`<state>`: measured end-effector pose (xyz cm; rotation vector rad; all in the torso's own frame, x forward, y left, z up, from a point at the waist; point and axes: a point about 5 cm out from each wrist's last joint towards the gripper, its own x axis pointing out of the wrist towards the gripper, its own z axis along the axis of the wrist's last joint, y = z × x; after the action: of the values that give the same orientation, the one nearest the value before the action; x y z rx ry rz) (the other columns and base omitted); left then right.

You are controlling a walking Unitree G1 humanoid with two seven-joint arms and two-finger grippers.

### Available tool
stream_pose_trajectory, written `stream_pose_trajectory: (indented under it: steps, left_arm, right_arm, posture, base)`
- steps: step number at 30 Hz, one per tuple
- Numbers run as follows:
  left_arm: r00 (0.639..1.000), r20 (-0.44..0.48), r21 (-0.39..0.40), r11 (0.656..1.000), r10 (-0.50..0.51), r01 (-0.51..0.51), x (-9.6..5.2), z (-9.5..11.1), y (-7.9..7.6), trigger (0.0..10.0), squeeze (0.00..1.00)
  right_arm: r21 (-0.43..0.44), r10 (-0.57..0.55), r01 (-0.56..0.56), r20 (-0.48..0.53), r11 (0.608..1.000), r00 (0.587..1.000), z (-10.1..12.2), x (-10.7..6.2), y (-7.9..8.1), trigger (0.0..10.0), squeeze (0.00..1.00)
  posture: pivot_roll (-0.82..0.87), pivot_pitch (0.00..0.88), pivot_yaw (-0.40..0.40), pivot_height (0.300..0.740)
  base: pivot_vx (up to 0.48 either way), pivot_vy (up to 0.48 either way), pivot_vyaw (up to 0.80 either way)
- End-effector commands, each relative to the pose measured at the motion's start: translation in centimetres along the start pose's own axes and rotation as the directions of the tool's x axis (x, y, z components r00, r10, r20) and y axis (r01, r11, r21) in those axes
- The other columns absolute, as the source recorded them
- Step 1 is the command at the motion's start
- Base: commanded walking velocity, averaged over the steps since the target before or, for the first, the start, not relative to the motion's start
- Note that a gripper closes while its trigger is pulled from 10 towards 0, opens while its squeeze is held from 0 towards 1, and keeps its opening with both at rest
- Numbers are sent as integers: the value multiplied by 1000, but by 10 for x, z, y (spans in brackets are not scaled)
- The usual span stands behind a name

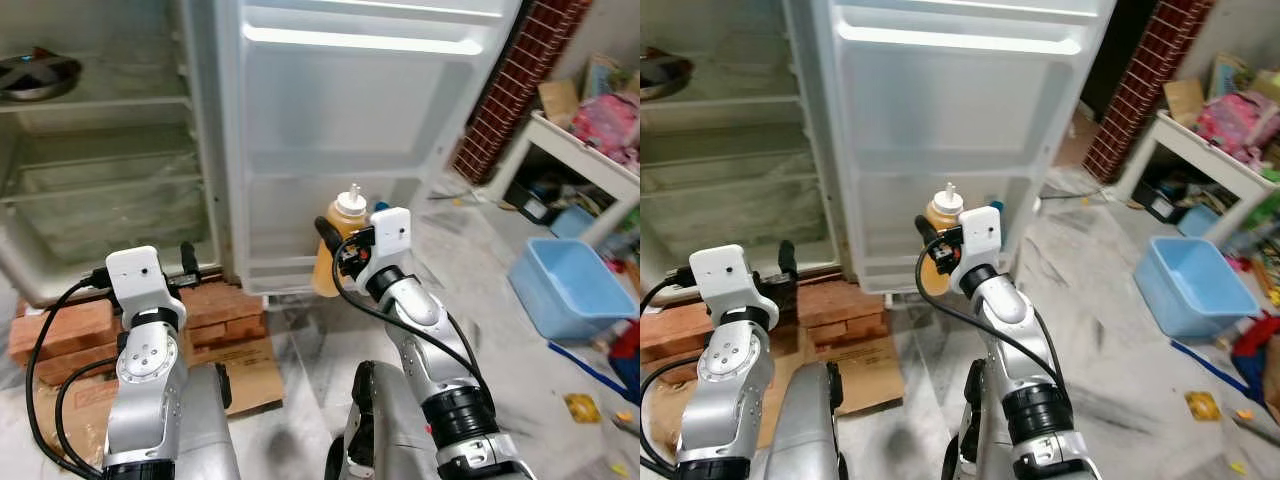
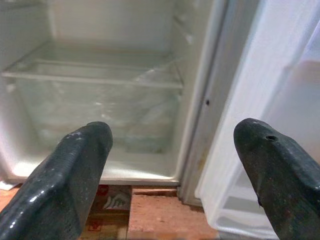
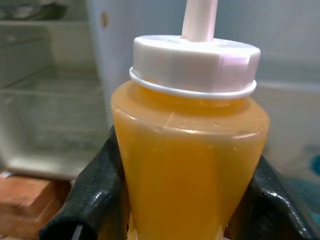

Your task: Restocking fridge

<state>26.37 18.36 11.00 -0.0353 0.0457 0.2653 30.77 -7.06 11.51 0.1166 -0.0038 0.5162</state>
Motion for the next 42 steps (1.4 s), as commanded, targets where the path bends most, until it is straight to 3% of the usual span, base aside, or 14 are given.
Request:
stream_pose_trajectory:
  steps: [1,3,16,26,31,35,40,42]
  left_arm:
    - [1000,-9,-5,1000,-4,4,-1,-1,-2,10000,0]
    - [1000,-9,-4,1000,-7,7,-1,-1,-3,10000,0]
    - [1000,-14,-16,1000,-4,4,-1,-2,-5,10000,0]
    - [1000,-20,-25,1000,0,0,-2,-2,-7,10000,0]
    - [996,-84,5,1000,14,-14,-7,-12,-2,10000,0]
    - [983,-183,70,997,27,-15,-16,-27,6,10000,0]
    - [979,-202,72,997,34,-20,-22,-28,17,10000,0]
    - [966,-250,91,995,69,-47,-30,-32,30,10000,0]
  right_arm:
    - [-2,12,-12,16,1000,1000,5,1,-1,10000,0]
    - [-10,61,-61,11,998,998,4,2,5,10000,0]
    - [-5,89,-89,-3,996,996,3,2,7,10000,0]
    - [18,164,-164,-35,986,986,-3,-1,13,10000,0]
    - [16,265,-264,-95,964,960,-11,-1,17,10000,0]
    - [-42,327,-335,-136,941,935,-17,7,17,10000,0]
    - [-101,324,-338,-131,936,937,-16,17,16,10000,0]
    - [-119,314,-328,-123,937,941,-15,21,17,10000,0]
  posture:
    - [100,11,-106,528]
    - [99,8,-107,528]
    - [98,8,-110,528]
    - [104,19,-112,528]
    - [115,33,-114,528]
    - [137,59,-111,528]
    - [158,81,-110,528]
    - [182,116,-106,523]
  base:
    - [375,0,0]
    - [392,0,0]
    - [377,0,0]
    - [0,0,0]
    - [0,0,0]
    - [0,0,0]
    - [0,0,0]
    - [0,0,0]
